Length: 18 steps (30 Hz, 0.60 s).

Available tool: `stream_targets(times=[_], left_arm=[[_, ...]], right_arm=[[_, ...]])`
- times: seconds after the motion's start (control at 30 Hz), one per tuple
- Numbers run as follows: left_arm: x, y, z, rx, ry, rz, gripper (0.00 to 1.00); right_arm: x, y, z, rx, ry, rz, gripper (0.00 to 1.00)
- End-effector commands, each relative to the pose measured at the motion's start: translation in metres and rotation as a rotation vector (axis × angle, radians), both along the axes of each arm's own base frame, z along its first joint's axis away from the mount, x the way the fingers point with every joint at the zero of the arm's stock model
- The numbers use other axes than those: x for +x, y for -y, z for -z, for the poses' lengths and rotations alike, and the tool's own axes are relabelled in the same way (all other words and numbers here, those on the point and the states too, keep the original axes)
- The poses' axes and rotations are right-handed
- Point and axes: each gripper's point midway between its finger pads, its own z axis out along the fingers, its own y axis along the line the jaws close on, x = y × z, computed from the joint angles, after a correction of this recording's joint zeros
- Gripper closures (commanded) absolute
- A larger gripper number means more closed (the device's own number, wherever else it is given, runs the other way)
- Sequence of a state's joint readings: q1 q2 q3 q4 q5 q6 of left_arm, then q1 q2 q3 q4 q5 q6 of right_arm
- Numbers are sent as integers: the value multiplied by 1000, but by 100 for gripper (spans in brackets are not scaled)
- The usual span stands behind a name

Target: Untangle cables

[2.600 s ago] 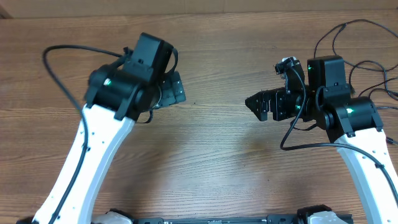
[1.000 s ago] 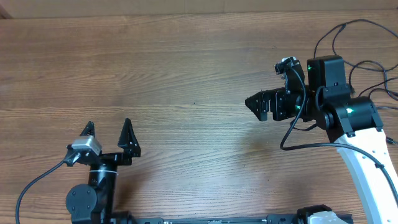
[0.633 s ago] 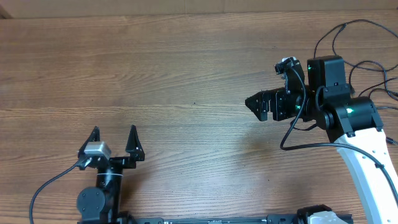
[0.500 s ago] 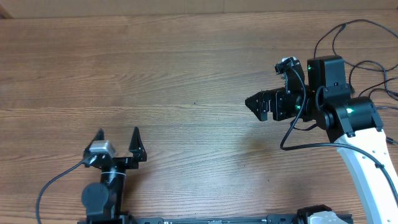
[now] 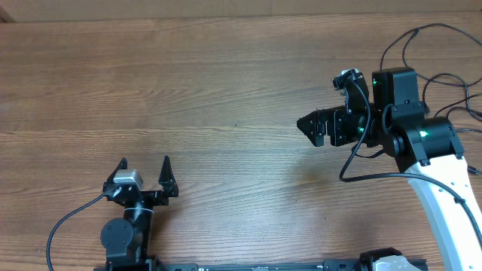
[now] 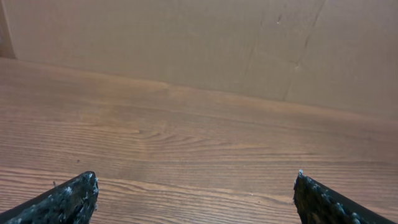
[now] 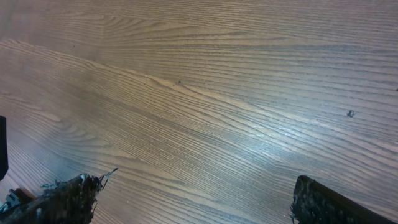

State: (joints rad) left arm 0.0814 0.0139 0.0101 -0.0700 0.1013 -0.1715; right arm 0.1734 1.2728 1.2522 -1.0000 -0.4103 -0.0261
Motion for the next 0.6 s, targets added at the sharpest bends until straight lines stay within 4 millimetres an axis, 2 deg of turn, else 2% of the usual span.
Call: stream_targets(times=[0.0, 0.2, 0.57], left_arm=[[0, -2, 1, 50, 3, -4, 0], [0, -1, 0, -6, 6, 0, 0], [0, -2, 0, -7, 6, -11, 0]], right_arm=[[2, -1, -5, -4, 19, -5, 0], [2, -1, -5, -4, 19, -5, 0], [2, -1, -5, -4, 19, -5, 0]])
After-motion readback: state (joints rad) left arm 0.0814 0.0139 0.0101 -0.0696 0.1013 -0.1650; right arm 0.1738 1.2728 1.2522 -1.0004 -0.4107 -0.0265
